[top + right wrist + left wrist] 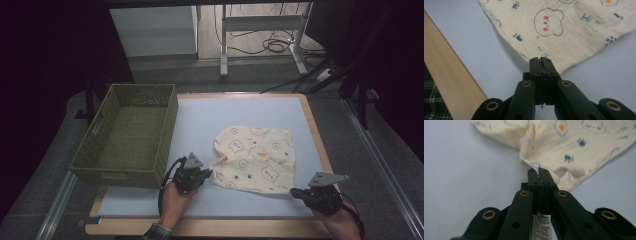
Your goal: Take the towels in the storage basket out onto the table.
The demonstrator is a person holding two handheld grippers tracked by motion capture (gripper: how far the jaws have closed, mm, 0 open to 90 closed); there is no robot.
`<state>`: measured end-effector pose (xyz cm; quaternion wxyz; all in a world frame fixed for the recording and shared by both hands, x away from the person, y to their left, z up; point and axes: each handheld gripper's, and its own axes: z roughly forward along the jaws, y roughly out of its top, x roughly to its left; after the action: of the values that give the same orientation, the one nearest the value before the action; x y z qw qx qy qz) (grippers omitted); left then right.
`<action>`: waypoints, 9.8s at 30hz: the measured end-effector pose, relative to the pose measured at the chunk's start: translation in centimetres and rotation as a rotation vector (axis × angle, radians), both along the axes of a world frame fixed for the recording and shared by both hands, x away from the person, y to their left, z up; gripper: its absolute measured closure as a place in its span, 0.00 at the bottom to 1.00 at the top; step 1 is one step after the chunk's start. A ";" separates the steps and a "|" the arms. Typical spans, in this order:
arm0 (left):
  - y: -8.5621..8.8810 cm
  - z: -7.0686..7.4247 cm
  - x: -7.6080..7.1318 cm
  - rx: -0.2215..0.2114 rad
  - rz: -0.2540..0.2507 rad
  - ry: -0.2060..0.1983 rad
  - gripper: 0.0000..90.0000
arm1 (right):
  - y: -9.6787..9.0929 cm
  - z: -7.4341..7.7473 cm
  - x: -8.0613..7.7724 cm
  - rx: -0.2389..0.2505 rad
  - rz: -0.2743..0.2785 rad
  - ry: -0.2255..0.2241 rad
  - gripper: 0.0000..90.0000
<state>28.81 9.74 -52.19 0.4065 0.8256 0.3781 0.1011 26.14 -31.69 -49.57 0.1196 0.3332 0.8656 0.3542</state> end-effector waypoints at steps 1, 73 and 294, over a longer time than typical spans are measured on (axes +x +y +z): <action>0.3 -0.5 -0.6 -0.012 -0.002 0.016 0.99 | -0.3 -0.2 -0.2 0.005 -0.003 0.007 0.98; -4.6 -0.2 14.1 0.103 0.025 0.024 0.68 | -1.2 -2.0 6.3 0.015 -0.166 -0.032 0.70; 0.1 -2.2 5.1 0.054 0.105 -0.035 0.58 | 1.7 -0.8 13.1 -0.003 -0.134 -0.036 0.79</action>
<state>33.95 9.81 -54.40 0.3848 0.8134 0.4109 0.1469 39.25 -30.03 -50.40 0.1592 0.3836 0.8397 0.3500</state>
